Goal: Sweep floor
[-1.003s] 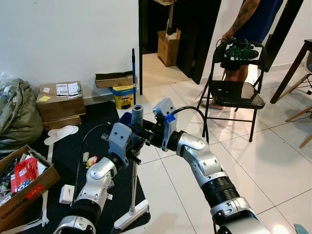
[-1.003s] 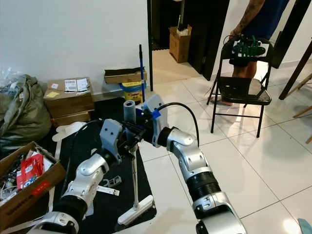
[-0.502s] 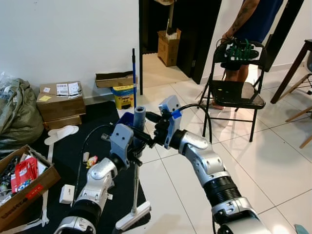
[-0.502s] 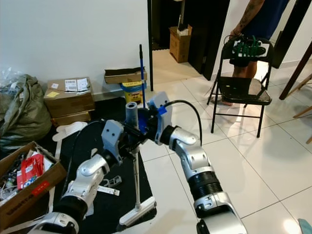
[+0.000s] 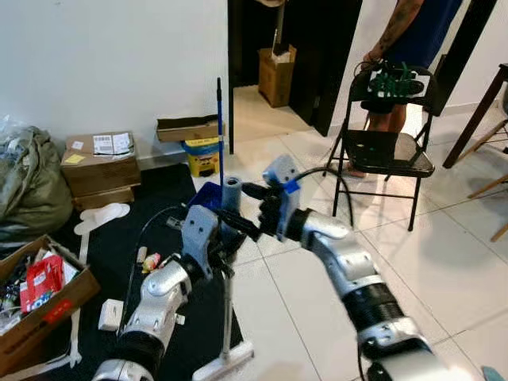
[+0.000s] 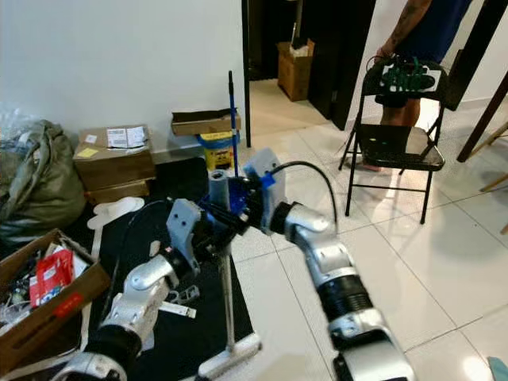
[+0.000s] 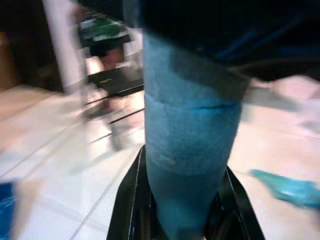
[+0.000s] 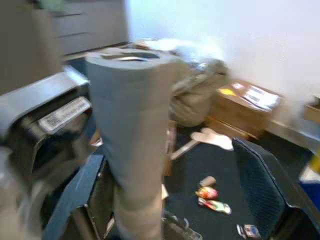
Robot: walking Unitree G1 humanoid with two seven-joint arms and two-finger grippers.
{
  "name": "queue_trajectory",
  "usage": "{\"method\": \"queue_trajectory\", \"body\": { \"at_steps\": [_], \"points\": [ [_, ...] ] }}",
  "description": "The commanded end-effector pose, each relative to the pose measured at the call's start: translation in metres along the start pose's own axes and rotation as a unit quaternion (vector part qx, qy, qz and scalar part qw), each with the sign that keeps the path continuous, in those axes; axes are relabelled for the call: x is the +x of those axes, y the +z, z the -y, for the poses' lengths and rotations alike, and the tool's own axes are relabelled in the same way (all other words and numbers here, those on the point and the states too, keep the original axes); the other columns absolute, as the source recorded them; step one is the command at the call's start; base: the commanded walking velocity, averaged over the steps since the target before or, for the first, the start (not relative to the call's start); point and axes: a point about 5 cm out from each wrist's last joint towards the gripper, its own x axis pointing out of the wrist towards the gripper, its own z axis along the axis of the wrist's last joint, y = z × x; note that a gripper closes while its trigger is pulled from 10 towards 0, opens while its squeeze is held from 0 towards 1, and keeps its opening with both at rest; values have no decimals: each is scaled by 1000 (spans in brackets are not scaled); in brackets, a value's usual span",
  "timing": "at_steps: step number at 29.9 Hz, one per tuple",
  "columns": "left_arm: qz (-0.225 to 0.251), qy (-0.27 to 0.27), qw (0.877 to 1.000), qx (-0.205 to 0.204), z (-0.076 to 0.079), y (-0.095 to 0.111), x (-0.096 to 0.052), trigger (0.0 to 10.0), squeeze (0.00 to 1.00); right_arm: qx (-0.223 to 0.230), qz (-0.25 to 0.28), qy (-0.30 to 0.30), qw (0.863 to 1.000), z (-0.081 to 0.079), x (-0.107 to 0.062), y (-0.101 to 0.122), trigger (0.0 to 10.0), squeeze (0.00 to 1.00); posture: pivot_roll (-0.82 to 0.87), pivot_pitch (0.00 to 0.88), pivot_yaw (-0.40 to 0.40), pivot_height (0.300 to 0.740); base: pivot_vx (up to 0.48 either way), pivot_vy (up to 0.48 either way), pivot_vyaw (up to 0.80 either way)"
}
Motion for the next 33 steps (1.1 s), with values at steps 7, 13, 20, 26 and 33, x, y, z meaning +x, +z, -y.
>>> {"method": "queue_trajectory", "body": {
  "at_steps": [7,13,20,26,33],
  "points": [
    [20,-77,996,-31,9,8,-3,0,0,12,9,111,994,-2,-34,16,10000,0,-43,39,-18,740,0,0,0],
    [19,-128,990,-49,20,9,-3,0,0,27,-24,191,981,-10,-43,16,10000,0,-49,32,-18,740,0,0,0],
    [15,-153,987,-57,25,10,-3,0,0,25,-43,229,972,-14,-41,15,10000,0,-48,26,-17,740,0,0,0],
    [12,-163,985,-62,27,10,-3,0,0,18,-52,235,970,-15,-38,14,10000,0,-48,20,-14,740,0,0,0],
    [9,-179,981,-69,32,10,-4,0,0,10,-57,233,971,-16,-33,14,10000,0,-41,9,-8,740,0,0,0]
  ]
}}
